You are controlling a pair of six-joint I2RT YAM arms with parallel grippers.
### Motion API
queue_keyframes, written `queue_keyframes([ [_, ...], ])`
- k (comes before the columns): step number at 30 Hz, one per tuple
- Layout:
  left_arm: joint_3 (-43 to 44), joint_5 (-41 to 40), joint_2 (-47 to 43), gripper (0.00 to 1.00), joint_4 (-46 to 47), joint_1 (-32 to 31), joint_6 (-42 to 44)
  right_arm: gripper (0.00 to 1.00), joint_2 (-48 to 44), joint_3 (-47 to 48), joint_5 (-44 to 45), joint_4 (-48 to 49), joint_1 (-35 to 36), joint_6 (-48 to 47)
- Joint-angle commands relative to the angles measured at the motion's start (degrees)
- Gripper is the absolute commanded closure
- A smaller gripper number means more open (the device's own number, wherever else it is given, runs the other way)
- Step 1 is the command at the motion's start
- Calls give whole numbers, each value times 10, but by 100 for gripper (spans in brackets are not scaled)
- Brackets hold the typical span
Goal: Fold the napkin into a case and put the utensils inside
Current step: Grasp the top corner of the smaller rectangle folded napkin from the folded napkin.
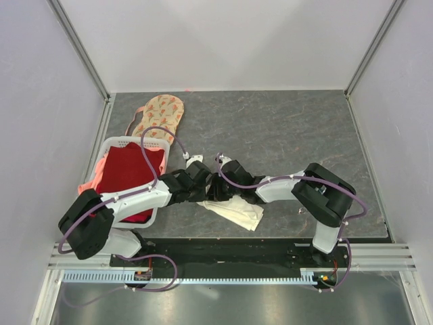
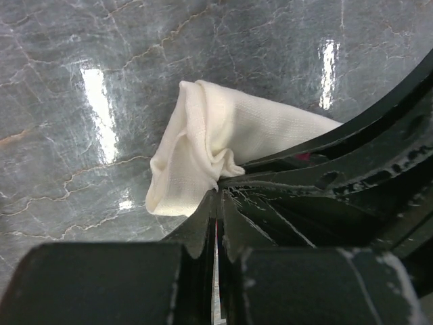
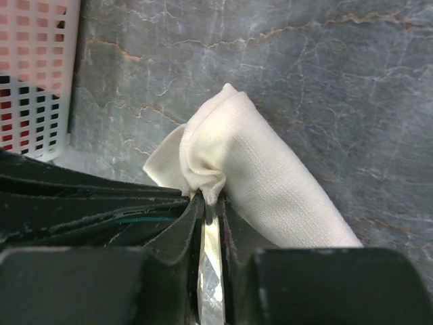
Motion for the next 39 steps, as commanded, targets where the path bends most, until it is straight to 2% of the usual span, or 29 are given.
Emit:
queue_keyframes([
  [1, -9, 2, -29, 98, 43, 1, -28, 78, -45, -13, -25, -4, -6, -10],
  [10, -1, 6, -26, 98, 41, 4, -18, 62, -109, -31, -37, -55, -33, -30],
  [17, 2, 15, -29, 98, 42, 4, -16, 60, -94, -20, -41, -48, -36, -36],
  [18, 2, 14, -30, 98, 41, 4, -16, 60, -84, -18, -45, -39, -37, -35],
  [20, 1, 15, -32, 98, 40, 4, -17, 69, -71, -14, -49, -31, -37, -30],
  [21, 1, 15, -32, 98, 40, 4, -17, 75, -66, -14, -56, -19, -36, -22],
  [22, 1, 16, -33, 98, 40, 4, -19, 85, -62, -14, -59, -12, -36, -18],
  [25, 1, 25, -38, 98, 49, 4, -22, 96, -40, -18, -74, 27, -28, 7],
  [29, 0, 55, -43, 98, 68, 5, -34, 98, 14, -16, -96, 111, -15, 47],
  [31, -1, 58, -37, 98, 65, 8, -39, 98, 29, -15, -104, 122, -18, 58],
  [33, -9, 56, -35, 98, 62, 18, -38, 97, 23, -23, -97, 114, -18, 54],
  [35, -17, 58, -35, 98, 62, 26, -30, 90, 5, -35, -93, 97, -26, 45],
  [37, -20, 60, -37, 98, 61, 39, -23, 75, -12, -46, -93, 84, -34, 35],
  [39, -21, 60, -43, 98, 60, 43, -19, 70, -40, -52, -84, 55, -38, 21],
])
